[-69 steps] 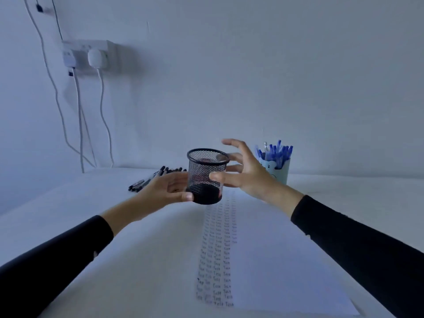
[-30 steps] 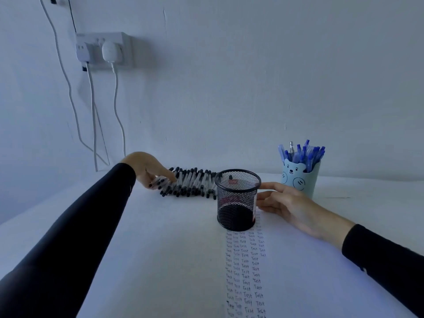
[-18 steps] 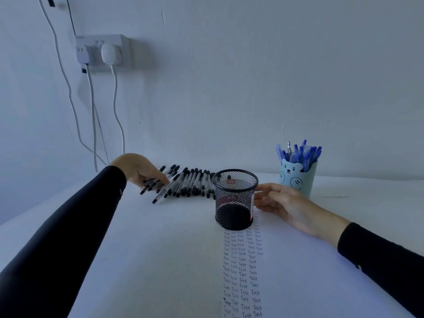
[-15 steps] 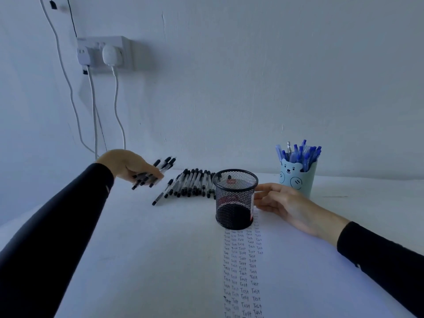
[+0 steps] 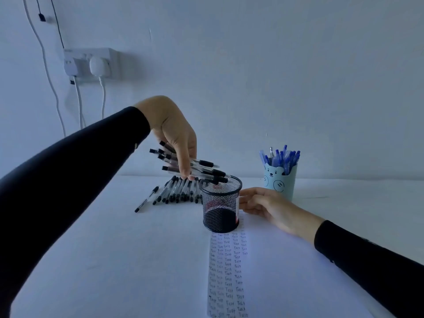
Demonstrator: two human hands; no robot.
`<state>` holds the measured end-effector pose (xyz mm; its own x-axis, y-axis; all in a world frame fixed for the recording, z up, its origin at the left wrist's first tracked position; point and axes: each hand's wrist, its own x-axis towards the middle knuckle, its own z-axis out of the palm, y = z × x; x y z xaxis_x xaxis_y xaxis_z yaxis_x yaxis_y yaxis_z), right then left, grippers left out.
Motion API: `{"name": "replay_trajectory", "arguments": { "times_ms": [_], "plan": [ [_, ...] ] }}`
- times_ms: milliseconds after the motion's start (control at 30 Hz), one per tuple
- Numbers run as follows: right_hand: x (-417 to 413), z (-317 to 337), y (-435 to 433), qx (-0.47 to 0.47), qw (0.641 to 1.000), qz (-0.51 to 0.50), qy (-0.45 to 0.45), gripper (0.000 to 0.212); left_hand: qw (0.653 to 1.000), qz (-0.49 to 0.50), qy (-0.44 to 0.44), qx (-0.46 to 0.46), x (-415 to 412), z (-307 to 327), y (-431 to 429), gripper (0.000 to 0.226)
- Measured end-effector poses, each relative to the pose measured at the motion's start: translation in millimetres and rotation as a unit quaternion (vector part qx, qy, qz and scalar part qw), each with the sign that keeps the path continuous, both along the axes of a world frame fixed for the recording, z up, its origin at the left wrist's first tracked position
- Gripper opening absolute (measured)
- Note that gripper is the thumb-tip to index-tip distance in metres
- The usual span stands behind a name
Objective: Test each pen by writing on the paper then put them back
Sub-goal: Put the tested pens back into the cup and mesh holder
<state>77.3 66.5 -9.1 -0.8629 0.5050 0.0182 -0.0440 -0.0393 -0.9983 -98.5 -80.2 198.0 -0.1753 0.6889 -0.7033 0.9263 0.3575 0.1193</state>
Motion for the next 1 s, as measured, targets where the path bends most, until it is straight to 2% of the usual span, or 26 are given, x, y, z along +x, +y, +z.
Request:
{"name": "replay_trajectory", "arguments": {
  "times_ms": [67, 167, 200, 267, 300, 333, 400, 467, 567, 600, 633, 667, 733, 767, 833, 900, 933, 1000],
  "plan": [
    [1, 0, 1, 0.001, 1.0, 0.001, -0.002, 0.033, 0.997, -0.007, 0.072, -0.038, 18, 2, 9, 0.03],
    [1, 0, 2, -0.003, 1.0, 0.005, 0.003, 0.033, 0.987, 0.004, 0.158, -0.024, 24, -9, 24, 0.048],
    [2, 0, 2, -0.003, 1.0, 0.007, 0.004, 0.033, 0.987, 0.02, 0.157, -0.027, 21, -15, 29, 0.047],
    [2, 0, 2, 0.003, 1.0, 0.01, 0.005, 0.032, 0.992, 0.073, 0.085, -0.053, 5, -26, 38, 0.023],
    [2, 0, 2, 0.005, 1.0, 0.011, 0.004, 0.032, 0.992, 0.108, 0.035, -0.053, -1, -31, 37, 0.021],
    [3, 0, 2, 0.006, 1.0, 0.012, 0.005, 0.032, 0.991, 0.131, -0.006, -0.036, -7, -34, 34, 0.028],
    [3, 1, 2, 0.005, 1.0, 0.013, 0.006, 0.032, 0.98, 0.177, -0.084, 0.046, -21, -41, 28, 0.062],
    [3, 1, 2, 0.001, 1.0, 0.014, 0.007, 0.032, 0.95, 0.226, -0.167, 0.135, -36, -52, 19, 0.081],
    [2, 1, 3, 0.008, 1.0, 0.013, 0.005, 0.033, 0.872, 0.288, -0.283, 0.279, -68, -78, 3, 0.084],
    [1, 1, 2, 0.01, 1.0, 0.011, 0.004, 0.033, 0.858, 0.299, -0.273, 0.315, -79, -90, -3, 0.087],
    [1, 1, 2, 0.012, 1.0, 0.01, 0.003, 0.033, 0.859, 0.31, -0.225, 0.341, -89, -104, -9, 0.09],
    [1, 1, 2, 0.012, 1.0, 0.009, 0.003, 0.033, 0.874, 0.313, -0.138, 0.346, -99, -117, -14, 0.089],
    [1, 1, 2, 0.012, 1.0, 0.008, 0.003, 0.033, 0.895, 0.317, 0.037, 0.31, -119, -143, -23, 0.084],
    [1, 0, 2, 0.014, 1.0, 0.008, 0.003, 0.033, 0.895, 0.332, 0.054, 0.294, -128, -152, -24, 0.082],
    [1, 0, 3, 0.017, 1.0, 0.008, 0.004, 0.034, 0.871, 0.384, -0.008, 0.306, -134, -162, -21, 0.063],
    [1, -1, 3, 0.018, 1.0, 0.009, 0.004, 0.034, 0.829, 0.439, -0.083, 0.337, -134, -166, -13, 0.048],
    [1, -1, 3, 0.017, 1.0, 0.009, 0.004, 0.034, 0.81, 0.457, -0.101, 0.354, -134, -167, -8, 0.047],
    [1, -1, 2, 0.018, 1.0, 0.007, 0.006, 0.034, 0.798, 0.47, -0.104, 0.362, -132, -168, -1, 0.048]
  ]
}}
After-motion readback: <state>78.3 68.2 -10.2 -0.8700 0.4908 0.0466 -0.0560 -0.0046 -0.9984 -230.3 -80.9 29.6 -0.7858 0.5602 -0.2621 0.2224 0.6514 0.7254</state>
